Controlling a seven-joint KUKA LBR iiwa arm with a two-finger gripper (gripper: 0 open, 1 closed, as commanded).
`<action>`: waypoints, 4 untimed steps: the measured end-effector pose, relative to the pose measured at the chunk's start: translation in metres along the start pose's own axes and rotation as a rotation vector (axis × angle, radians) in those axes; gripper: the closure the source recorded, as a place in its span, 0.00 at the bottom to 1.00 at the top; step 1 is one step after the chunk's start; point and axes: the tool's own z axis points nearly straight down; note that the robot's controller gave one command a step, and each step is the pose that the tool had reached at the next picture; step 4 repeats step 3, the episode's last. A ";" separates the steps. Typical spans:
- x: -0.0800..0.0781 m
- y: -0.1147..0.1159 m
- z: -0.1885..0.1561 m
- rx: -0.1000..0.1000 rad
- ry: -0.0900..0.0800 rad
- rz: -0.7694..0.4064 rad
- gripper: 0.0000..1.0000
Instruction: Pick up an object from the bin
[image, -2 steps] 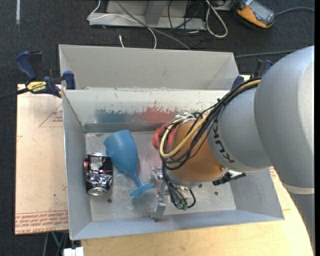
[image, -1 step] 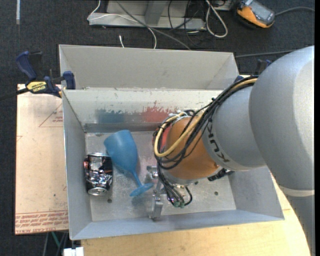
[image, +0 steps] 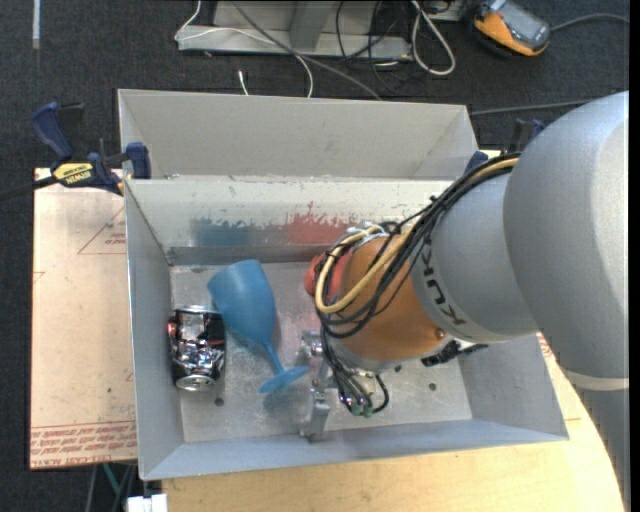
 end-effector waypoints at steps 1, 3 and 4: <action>-0.002 0.008 0.001 0.000 0.006 -0.040 1.00; 0.001 0.007 -0.022 0.003 0.018 -0.040 1.00; 0.001 0.007 -0.022 0.003 0.018 -0.040 1.00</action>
Offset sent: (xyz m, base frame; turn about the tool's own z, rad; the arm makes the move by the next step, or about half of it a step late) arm 0.0000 0.0000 0.0000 0.0000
